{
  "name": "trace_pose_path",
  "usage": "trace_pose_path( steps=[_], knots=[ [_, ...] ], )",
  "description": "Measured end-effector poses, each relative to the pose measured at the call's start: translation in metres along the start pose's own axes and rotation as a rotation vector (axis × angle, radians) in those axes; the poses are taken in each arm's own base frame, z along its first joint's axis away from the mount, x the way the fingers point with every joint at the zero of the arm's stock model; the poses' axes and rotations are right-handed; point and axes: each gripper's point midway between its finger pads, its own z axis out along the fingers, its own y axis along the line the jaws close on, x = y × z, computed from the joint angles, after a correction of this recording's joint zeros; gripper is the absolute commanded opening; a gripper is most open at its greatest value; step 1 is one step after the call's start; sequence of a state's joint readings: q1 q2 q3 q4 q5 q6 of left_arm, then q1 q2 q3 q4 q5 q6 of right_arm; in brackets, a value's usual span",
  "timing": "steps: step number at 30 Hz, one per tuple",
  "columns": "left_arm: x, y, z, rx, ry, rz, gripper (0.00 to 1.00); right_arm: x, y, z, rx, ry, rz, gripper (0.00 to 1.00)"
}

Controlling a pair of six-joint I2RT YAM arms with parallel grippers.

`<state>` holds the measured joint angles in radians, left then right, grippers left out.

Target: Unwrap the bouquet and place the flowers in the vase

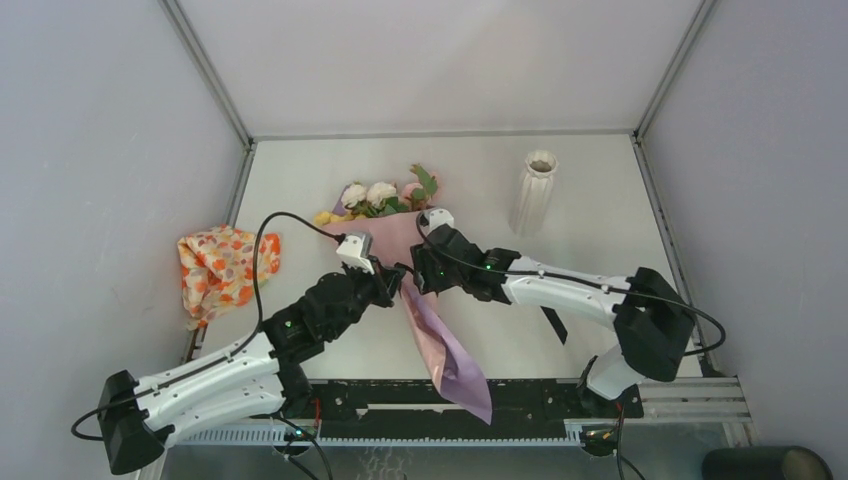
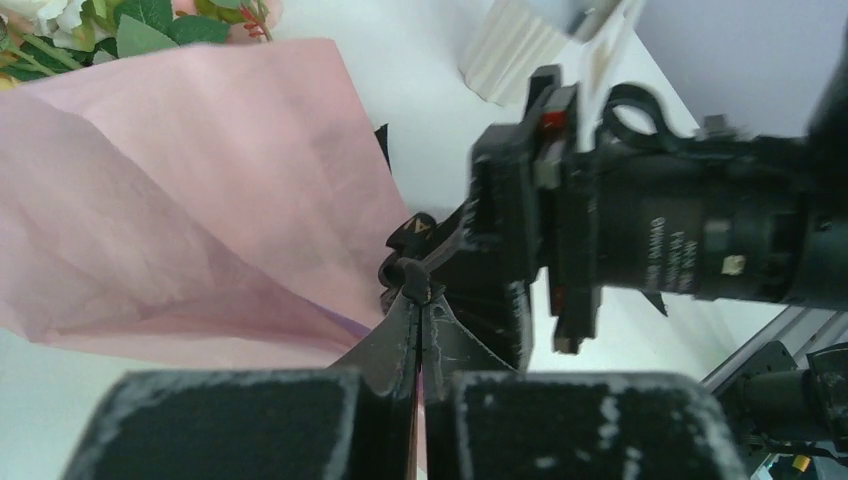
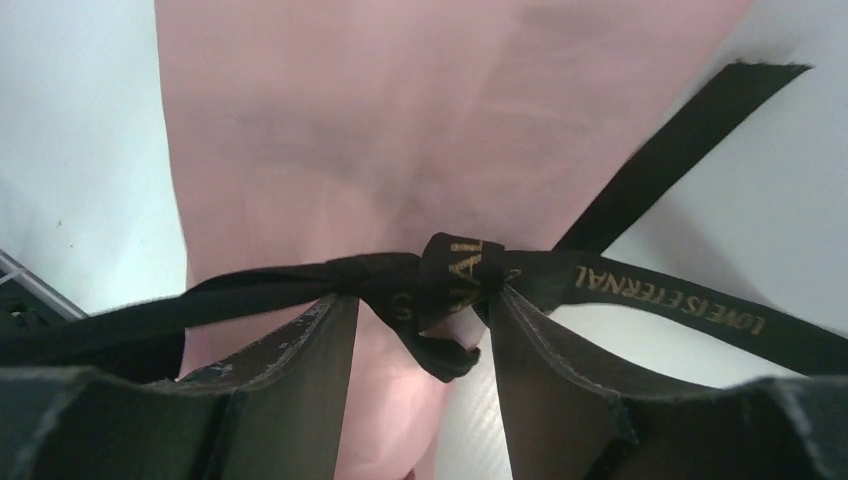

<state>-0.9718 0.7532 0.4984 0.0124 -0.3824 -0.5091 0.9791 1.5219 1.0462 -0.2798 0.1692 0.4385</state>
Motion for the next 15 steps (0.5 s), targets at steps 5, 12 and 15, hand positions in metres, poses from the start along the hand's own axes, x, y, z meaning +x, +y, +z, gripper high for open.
trace_pose_path(
  steps=[5, 12, 15],
  knots=[
    [0.004, 0.002, 0.002, -0.01, 0.013, 0.007, 0.0, 0.016, 0.011, 0.021, 0.004, 0.05, -0.015, 0.59],
    [0.003, 0.012, -0.001, -0.06, 0.005, 0.008, 0.0, 0.011, 0.011, 0.031, 0.04, 0.043, 0.004, 0.6],
    [-0.006, 0.025, -0.01, -0.119, -0.031, -0.012, 0.01, 0.007, -0.001, 0.031, 0.09, 0.034, 0.022, 0.6]
  ],
)
